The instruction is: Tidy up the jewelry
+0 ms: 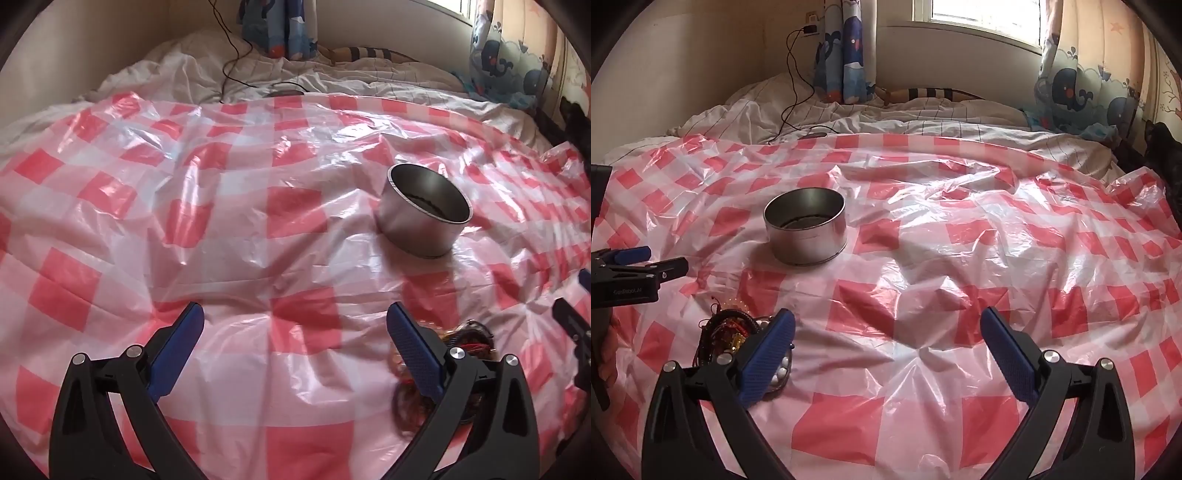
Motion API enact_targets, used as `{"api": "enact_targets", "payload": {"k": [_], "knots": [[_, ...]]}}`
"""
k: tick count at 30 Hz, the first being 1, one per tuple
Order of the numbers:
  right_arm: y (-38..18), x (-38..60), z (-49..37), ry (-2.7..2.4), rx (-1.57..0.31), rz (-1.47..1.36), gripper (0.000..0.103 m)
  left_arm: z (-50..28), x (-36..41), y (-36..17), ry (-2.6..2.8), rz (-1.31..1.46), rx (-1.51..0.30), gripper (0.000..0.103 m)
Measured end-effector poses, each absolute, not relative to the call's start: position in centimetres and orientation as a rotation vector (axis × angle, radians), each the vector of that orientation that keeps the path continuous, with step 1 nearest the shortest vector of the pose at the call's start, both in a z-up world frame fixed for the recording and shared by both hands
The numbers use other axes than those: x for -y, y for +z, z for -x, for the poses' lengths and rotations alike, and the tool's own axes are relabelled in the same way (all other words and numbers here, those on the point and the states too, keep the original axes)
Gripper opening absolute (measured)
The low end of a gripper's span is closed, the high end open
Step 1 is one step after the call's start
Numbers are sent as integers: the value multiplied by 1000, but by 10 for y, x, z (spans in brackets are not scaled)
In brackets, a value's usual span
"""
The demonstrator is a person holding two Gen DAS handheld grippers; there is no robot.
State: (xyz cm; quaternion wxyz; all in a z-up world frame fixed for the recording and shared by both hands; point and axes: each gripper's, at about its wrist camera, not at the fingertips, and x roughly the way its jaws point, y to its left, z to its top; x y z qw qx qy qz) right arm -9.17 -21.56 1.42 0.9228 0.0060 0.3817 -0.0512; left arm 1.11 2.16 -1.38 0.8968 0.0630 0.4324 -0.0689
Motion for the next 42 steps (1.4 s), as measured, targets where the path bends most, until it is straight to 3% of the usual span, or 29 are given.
{"api": "enact_targets", "payload": {"k": [42], "knots": [[-2,209,86,-83,-809,10,96,-14,-4,-30,-188,-174,-873,96]]}}
